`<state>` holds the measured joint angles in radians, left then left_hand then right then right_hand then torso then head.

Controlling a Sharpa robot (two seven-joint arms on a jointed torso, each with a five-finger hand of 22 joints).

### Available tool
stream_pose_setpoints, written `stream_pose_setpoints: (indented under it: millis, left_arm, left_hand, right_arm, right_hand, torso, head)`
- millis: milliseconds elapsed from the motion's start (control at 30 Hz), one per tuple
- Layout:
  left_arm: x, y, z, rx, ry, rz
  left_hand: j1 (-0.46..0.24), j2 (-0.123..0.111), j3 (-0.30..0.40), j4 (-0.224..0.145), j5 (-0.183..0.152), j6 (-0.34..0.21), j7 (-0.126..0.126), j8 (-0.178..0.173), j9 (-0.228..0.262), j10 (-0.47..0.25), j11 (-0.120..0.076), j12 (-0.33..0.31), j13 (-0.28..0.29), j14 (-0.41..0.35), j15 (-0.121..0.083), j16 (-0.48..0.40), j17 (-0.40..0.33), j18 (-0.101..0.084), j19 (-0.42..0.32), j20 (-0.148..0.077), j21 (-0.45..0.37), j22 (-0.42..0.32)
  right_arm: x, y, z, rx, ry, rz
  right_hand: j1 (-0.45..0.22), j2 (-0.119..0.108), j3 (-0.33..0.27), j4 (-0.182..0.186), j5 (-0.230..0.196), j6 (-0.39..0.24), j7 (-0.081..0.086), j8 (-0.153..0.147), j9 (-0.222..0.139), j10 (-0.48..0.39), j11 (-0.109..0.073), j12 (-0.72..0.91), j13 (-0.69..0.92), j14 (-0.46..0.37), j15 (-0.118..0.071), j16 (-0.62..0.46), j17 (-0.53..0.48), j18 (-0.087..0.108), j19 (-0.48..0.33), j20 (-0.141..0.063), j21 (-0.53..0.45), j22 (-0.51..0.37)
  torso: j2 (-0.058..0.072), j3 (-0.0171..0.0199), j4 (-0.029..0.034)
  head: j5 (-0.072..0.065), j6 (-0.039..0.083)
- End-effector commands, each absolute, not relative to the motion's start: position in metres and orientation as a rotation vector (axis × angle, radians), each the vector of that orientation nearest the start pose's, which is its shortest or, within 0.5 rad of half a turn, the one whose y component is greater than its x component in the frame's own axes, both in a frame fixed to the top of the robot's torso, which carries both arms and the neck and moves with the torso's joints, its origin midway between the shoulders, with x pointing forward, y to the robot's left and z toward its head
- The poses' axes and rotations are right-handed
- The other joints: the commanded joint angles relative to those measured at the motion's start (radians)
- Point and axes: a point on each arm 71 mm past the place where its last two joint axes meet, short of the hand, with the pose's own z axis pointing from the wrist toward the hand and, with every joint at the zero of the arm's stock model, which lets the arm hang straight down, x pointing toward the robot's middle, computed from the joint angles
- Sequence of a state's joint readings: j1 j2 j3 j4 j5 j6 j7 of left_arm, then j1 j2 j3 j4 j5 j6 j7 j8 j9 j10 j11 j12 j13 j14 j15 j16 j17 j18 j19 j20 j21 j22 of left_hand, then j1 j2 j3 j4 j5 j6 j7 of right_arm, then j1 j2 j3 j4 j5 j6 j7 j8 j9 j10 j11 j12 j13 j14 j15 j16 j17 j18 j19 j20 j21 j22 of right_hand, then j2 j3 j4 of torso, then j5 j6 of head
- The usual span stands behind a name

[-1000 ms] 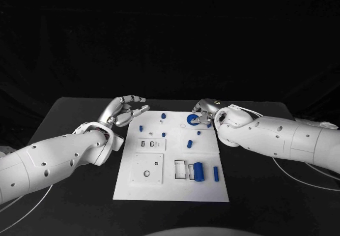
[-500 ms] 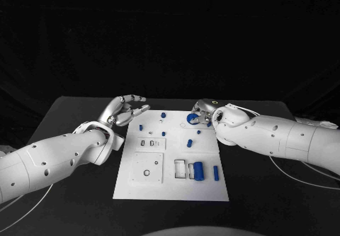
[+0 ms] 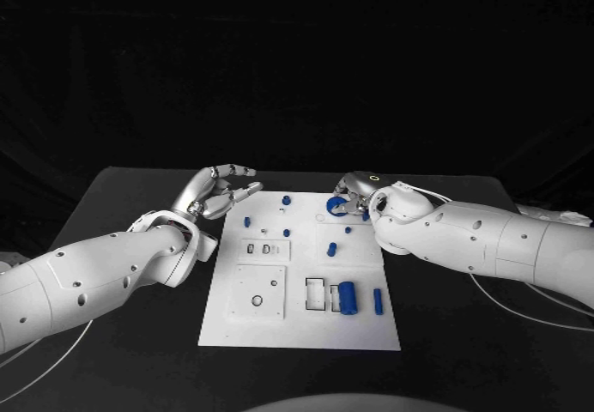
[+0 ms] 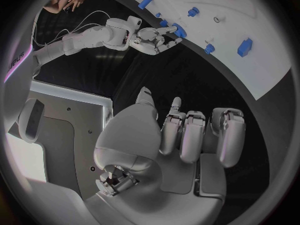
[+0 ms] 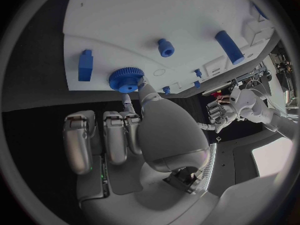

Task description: Assemble the parts on the task board

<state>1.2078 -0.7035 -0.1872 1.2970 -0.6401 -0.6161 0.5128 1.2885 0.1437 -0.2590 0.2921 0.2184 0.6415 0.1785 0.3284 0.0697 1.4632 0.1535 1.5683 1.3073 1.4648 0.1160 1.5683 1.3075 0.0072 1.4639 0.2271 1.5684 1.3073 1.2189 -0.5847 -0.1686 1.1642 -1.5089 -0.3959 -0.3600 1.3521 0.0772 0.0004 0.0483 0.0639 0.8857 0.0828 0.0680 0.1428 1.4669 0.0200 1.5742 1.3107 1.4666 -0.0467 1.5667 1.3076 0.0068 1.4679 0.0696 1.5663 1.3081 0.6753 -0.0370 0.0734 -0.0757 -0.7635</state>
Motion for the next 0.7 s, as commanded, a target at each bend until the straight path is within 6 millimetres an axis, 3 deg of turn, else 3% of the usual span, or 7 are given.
stream_pose_setpoints:
  millis: [33, 433, 700]
  left_arm:
    - [0.5056, 0.2002, -0.2116, -0.318, 1.348, -1.145]
    - [0.5059, 0.2013, -0.2117, -0.316, 1.349, -1.142]
    - [0.5061, 0.2021, -0.2119, -0.317, 1.35, -1.14]
  left_hand:
    - [0.01, 0.001, -0.005, -0.002, 0.005, 0.005, 0.03, -0.005, -0.001, 0.108, -0.007, 0.002, 0.263, 0.106, -0.009, 0.003, 0.263, -0.003, 0.083, -0.003, -0.001, 0.25]
    - [0.01, 0.001, -0.005, -0.002, 0.005, 0.005, 0.03, -0.005, -0.001, 0.108, -0.007, 0.002, 0.263, 0.106, -0.009, 0.003, 0.263, -0.003, 0.083, -0.003, -0.001, 0.25]
    - [0.01, 0.001, -0.005, -0.002, 0.005, 0.005, 0.03, -0.005, -0.001, 0.108, -0.007, 0.002, 0.263, 0.106, -0.009, 0.003, 0.263, -0.003, 0.083, -0.003, -0.001, 0.25]
  right_arm:
    - [0.5388, -0.1917, -0.236, -0.051, 1.691, 0.245]
    - [0.5377, -0.193, -0.237, -0.047, 1.692, 0.245]
    - [0.5373, -0.1935, -0.2377, -0.045, 1.692, 0.255]
  right_hand:
    - [-0.01, -0.011, -0.001, 0.002, -0.001, -0.004, 0.012, -0.004, -0.003, 0.104, 0.007, -0.003, 0.26, 0.104, 0.002, 0.004, 0.263, -0.007, 0.103, -0.003, 0.004, 0.263]
    - [-0.041, -0.022, -0.006, 0.009, 0.011, -0.02, 0.04, -0.002, -0.01, 0.104, 0.036, -0.003, 0.26, 0.104, 0.027, 0.004, 0.263, -0.007, 0.103, 0.017, 0.004, 0.263]
    - [-0.082, -0.038, -0.006, 0.015, 0.082, -0.012, 0.05, 0.004, -0.007, 0.104, 0.048, -0.003, 0.26, 0.104, 0.04, 0.004, 0.263, -0.007, 0.103, 0.033, 0.004, 0.263]
  torso:
    - [-0.001, -0.0003, 0.0001]
    - [0.0, 0.0003, -0.0011]
    - [0.0, 0.0001, -0.0008]
  head:
    - [0.0, 0.0]
    - [0.0, 0.001]
    - [-0.001, -0.001]
